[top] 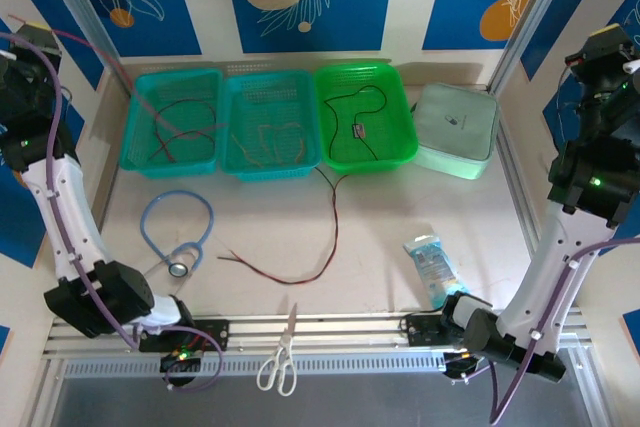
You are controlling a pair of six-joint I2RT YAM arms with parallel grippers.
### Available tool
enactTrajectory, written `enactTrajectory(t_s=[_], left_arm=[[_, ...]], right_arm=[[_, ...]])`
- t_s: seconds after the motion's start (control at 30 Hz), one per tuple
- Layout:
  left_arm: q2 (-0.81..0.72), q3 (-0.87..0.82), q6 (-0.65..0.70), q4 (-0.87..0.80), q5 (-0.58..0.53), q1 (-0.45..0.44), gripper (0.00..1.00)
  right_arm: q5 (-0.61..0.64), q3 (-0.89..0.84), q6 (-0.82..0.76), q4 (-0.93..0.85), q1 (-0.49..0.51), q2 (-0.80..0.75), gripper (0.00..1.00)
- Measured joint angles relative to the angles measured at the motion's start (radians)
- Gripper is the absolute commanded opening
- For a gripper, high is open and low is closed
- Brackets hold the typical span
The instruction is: Untangle the cables
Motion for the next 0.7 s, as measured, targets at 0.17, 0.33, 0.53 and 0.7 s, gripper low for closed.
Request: enactTrajectory(t_s=[0.17,0.33,0.53,0.7], left_arm=[[0.104,0.192,-0.01,0.012,0.017,-0.043,0.0],[0.267,0.475,-0.01,-0.004,0.022,-0.059,0.0],[0.344,0.525,0.018,-0.02,0.037,-0.084,0.0],[0.399,0.447,0.078,-0.028,0.09,-0.132,0.0]], right_arm=[[-0.04,0.013,-0.003,-0.012,0.069,0.046,0.0],[-0.069,0.074,-0.005,-0.035,0.109,0.083,0.0],[-0.091,0.161,-0.023,-0.042,0.207,0.113,0.0],[-0.098,0.226,-0.037,-0.06,0.306,0.15,0.0]])
